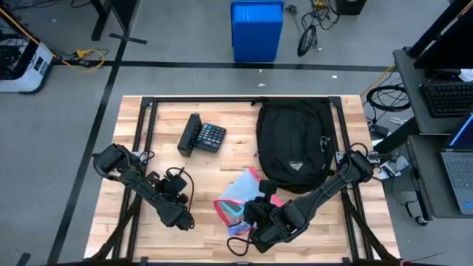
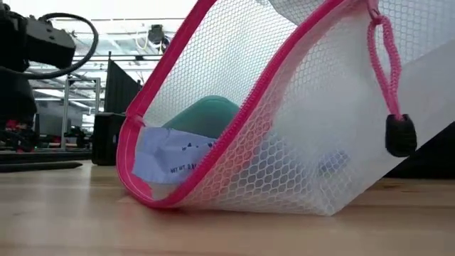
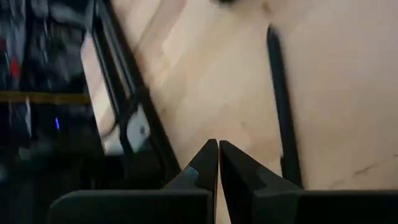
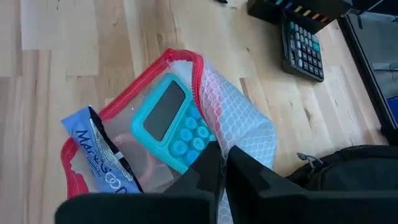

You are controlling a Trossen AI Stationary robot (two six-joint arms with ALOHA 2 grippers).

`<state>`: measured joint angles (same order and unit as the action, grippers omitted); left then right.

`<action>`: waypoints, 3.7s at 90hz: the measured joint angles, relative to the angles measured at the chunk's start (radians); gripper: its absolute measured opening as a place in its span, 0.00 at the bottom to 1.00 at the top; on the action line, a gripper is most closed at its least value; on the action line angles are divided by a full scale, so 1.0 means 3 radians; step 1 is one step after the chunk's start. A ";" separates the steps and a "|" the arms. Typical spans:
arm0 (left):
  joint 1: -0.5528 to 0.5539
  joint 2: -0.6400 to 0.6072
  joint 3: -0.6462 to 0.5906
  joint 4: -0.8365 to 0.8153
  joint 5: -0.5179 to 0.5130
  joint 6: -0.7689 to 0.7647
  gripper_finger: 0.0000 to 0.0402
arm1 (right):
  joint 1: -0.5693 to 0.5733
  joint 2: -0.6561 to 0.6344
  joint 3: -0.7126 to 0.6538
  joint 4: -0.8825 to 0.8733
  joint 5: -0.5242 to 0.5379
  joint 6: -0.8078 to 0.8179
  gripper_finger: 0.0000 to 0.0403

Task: Unpack backpack
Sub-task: Put the black pen into the white zip bag

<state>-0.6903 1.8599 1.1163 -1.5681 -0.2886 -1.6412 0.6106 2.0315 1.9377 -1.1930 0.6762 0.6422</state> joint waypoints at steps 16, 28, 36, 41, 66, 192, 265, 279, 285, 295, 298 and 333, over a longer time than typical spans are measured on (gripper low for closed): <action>0.0073 -0.0396 0.0052 -0.0009 -0.0126 0.0343 0.01 | -0.0001 0.0000 0.0000 0.0006 0.0000 0.0000 0.00; 0.0166 -0.1080 -0.0096 -0.0001 -0.0495 0.0362 0.00 | -0.0001 0.0000 -0.0001 0.0006 -0.0002 0.0000 0.00; 0.0210 -0.1565 -0.0169 -0.0029 -0.0555 0.0375 0.00 | -0.0001 0.0000 0.0000 -0.0011 -0.0002 0.0000 0.00; 0.0216 -0.1834 -0.0231 0.0051 -0.0526 0.0372 0.00 | -0.0001 0.0000 0.0000 -0.0015 -0.0003 0.0000 0.00; 0.0206 -0.2503 -0.1033 0.1552 0.0108 0.0978 0.00 | -0.0001 0.0000 -0.0001 -0.0029 -0.0003 -0.0005 0.00; 0.0357 -0.1492 -0.1868 0.2595 -0.0244 0.0540 0.46 | -0.0002 0.0000 0.0000 -0.0015 -0.0003 -0.0001 0.00; 0.0287 -0.1468 -0.1824 0.2877 -0.0367 0.0636 0.03 | -0.0006 -0.0001 0.0000 -0.0002 -0.0002 0.0001 0.00; 0.0106 -0.1472 -0.1536 0.3023 -0.0394 0.0732 0.01 | -0.0006 -0.0001 0.0000 -0.0001 -0.0001 0.0002 0.00; 0.0034 -0.1465 -0.1442 0.2993 -0.0413 0.0818 0.01 | -0.0006 -0.0001 -0.0001 -0.0001 -0.0001 0.0001 0.00; -0.0084 -0.1472 -0.1265 0.3204 -0.0479 0.0921 0.00 | -0.0009 -0.0001 -0.0001 -0.0001 -0.0001 0.0001 0.00; -0.0117 -0.1472 -0.1232 0.3261 -0.0495 0.0968 0.00 | -0.0010 -0.0001 0.0000 -0.0001 -0.0001 0.0001 0.00; -0.0207 -0.1409 -0.1152 0.4779 -0.0607 0.1848 0.00 | -0.0028 -0.0001 0.0000 0.0031 0.0000 0.0012 0.00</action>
<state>-0.7524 1.4372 0.7708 -0.1344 -0.4708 -1.0868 0.6022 2.0312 1.9377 -1.1837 0.6762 0.6460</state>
